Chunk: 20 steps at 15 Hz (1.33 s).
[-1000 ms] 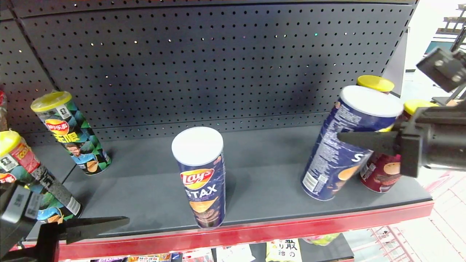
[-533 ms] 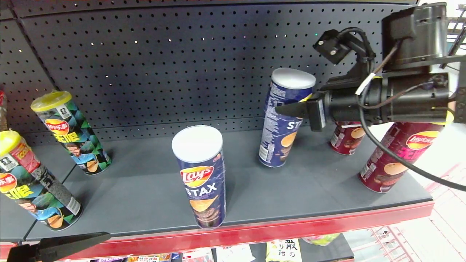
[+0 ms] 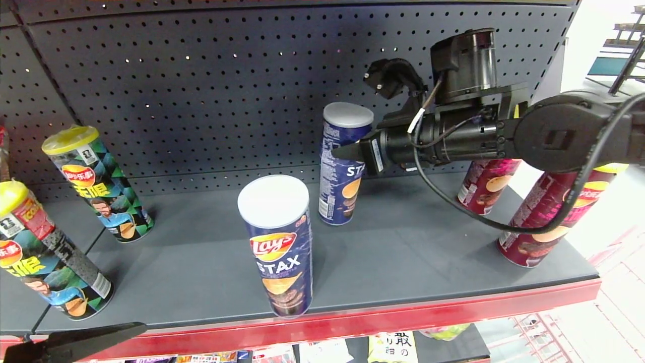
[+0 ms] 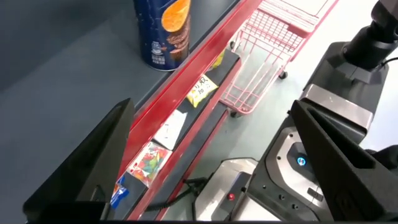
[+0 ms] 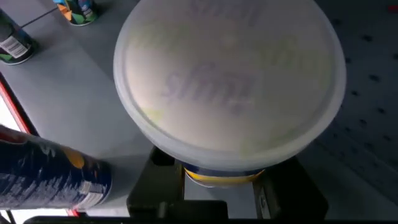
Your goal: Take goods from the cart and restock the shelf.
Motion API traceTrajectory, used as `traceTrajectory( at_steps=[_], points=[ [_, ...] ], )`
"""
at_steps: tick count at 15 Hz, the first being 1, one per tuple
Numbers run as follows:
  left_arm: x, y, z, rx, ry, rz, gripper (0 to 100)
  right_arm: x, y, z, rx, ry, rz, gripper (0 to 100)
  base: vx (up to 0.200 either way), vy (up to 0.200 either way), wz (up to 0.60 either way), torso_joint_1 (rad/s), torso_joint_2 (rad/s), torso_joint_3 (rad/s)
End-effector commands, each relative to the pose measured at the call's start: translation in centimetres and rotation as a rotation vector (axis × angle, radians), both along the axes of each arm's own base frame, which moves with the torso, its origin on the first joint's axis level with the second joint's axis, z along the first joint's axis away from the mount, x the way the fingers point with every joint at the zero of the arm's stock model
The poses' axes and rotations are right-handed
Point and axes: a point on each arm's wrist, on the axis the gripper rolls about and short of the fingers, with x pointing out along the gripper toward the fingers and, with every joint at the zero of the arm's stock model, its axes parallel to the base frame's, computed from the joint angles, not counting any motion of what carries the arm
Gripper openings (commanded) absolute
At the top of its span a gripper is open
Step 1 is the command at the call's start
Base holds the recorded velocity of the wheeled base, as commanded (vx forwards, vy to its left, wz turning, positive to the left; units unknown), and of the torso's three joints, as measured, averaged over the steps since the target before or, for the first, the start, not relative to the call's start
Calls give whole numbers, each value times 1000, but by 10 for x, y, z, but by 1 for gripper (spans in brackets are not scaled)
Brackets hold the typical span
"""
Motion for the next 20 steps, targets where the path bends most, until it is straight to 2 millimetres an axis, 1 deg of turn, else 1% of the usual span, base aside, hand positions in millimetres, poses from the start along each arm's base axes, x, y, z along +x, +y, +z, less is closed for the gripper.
traceTrajectory(
  at_steps=[1,7,10,11,14,16,19,20],
  points=[
    [1,0,0,3,3,2,100,10,13,-11,-9,13,14,0,0,0,0,0,0,0],
    [1,0,-1,8,10,5,100,18,30,-11,6,-6,34,0,0,0,0,0,0,0],
    [1,0,-1,9,12,5,100,17,32,-15,-3,4,39,0,0,0,0,0,0,0],
    [1,0,-1,9,12,5,100,17,32,-16,-5,6,39,100,0,0,0,0,0,0],
    [1,0,-1,4,17,7,100,14,36,-17,-5,11,45,100,0,0,0,0,0,0],
    [1,0,-1,2,20,10,100,12,34,-17,-9,14,42,100,0,0,0,0,0,0],
    [1,0,-1,3,21,12,100,-3,22,-17,-28,37,35,100,0,0,0,0,0,0],
    [2,-1,-2,10,24,23,100,-11,15,-17,-41,43,14,100,0,0,0,0,0,0]
  ],
)
